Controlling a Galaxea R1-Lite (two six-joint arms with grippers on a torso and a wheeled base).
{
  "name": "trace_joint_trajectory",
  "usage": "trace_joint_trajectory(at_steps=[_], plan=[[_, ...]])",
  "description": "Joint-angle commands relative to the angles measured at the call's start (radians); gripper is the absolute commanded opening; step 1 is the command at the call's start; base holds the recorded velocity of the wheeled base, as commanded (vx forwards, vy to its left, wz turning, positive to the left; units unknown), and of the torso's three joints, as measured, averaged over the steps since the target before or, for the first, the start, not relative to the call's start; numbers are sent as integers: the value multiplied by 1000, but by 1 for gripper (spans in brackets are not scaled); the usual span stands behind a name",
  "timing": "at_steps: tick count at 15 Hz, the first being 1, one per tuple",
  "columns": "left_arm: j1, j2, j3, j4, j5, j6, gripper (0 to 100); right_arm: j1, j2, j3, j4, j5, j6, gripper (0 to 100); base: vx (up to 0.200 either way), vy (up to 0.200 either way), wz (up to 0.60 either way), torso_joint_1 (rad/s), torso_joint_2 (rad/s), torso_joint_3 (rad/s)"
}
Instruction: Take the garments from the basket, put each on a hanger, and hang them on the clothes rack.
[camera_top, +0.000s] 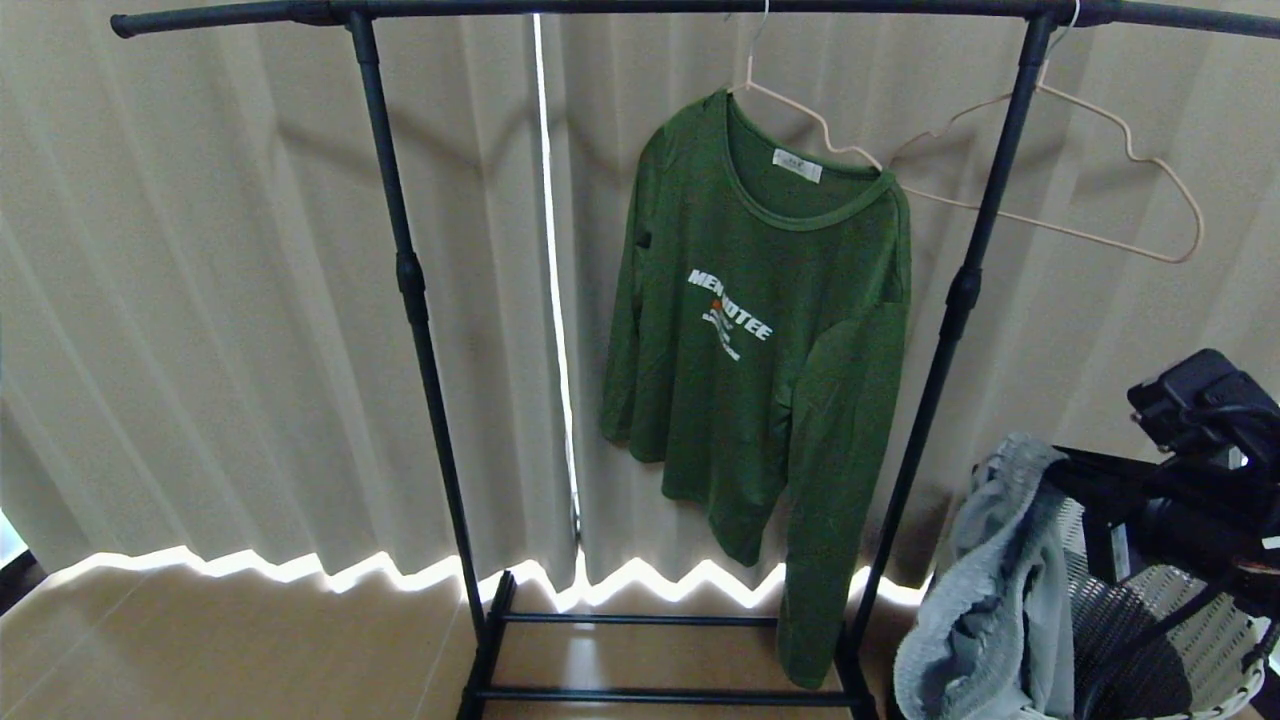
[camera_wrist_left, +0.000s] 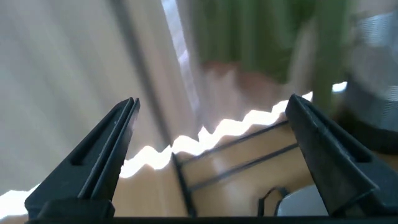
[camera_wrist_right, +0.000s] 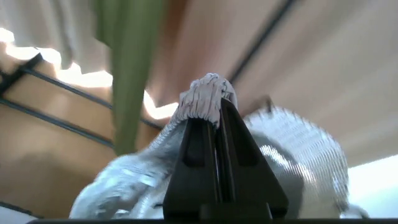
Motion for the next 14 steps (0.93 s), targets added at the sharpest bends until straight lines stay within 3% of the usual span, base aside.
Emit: trace_joint_trajectory(at_steps=[1, 2, 3, 5, 6, 8, 10, 12, 13, 14], plan=[[-8, 25, -38, -9, -95, 3, 100, 57, 19, -76, -2, 9, 0, 0, 0, 0, 0, 0, 0, 0], [-14, 73, -74, -9, -138, 1, 100, 69, 22, -96, -3, 17, 1, 0, 0, 0, 0, 0, 0, 0], [-22, 214, -162, -29, -169, -6, 100, 95, 28, -125, -5, 29, 1, 0, 0, 0, 0, 0, 0, 0], [-40, 435, -263, -118, -170, -35, 100, 121, 41, -164, -14, 43, 3, 0, 0, 0, 0, 0, 0, 0], [-80, 688, -355, -270, -169, -104, 100, 145, 56, -210, -16, 52, 12, 0, 0, 0, 0, 0, 0, 0], [-146, 939, -423, -433, -155, -170, 100, 183, 65, -256, -16, 58, 80, 0, 0, 0, 0, 0, 0, 0], [-293, 1113, -458, -503, -58, -176, 100, 230, 59, -286, -16, 58, 146, 0, 0, 0, 0, 0, 0, 0], [-470, 1208, -493, -530, 93, -186, 100, 244, 53, -305, -17, 64, 149, 0, 0, 0, 0, 0, 0, 0], [-623, 1304, -510, -577, 193, -236, 100, 264, 36, -316, -17, 74, 149, 0, 0, 0, 0, 0, 0, 0], [-708, 1376, -510, -641, 248, -275, 100, 278, 19, -319, -16, 84, 149, 0, 0, 0, 0, 0, 0, 0]])
